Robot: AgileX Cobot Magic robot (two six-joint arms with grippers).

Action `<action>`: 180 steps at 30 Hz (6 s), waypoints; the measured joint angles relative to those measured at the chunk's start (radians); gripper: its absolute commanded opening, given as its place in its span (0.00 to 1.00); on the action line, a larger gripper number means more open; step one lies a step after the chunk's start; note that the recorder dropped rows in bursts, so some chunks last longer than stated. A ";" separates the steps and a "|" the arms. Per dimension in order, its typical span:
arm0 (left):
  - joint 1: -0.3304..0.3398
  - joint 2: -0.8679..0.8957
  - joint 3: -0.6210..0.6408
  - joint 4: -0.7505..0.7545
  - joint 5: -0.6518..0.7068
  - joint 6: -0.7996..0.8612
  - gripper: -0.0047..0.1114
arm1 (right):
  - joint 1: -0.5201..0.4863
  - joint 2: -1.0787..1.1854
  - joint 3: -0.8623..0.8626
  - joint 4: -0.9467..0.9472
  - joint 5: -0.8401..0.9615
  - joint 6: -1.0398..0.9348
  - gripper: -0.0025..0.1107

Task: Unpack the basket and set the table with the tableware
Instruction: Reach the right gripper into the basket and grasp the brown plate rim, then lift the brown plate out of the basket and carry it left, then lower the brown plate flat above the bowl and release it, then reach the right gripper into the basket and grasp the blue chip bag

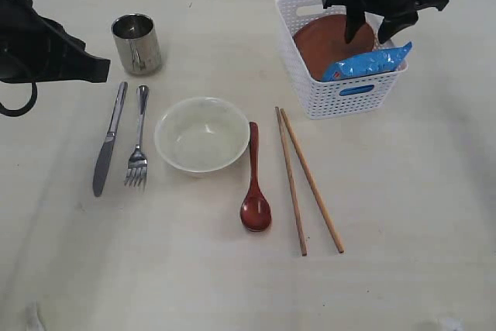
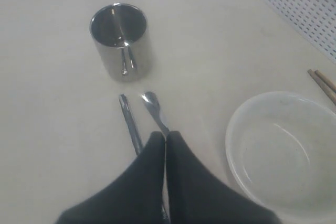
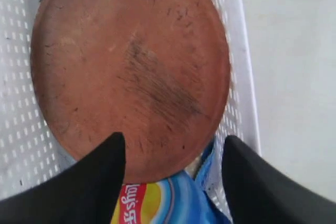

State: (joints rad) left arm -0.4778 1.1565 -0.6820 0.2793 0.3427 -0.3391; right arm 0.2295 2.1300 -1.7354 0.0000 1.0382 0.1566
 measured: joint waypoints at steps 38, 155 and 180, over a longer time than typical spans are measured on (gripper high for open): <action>0.000 0.000 0.000 0.000 0.000 -0.002 0.04 | 0.000 0.081 -0.006 -0.017 -0.188 0.120 0.02; 0.000 0.000 0.000 0.000 0.081 -0.018 0.04 | 0.177 -0.043 0.282 0.321 -0.471 0.230 0.32; 0.000 0.000 0.000 0.000 0.081 -0.018 0.04 | 0.119 -0.253 0.031 0.105 -0.078 -0.080 0.44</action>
State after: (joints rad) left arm -0.4778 1.1565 -0.6820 0.2793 0.4235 -0.3569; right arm 0.3486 1.8766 -1.7047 0.1055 0.9605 0.0768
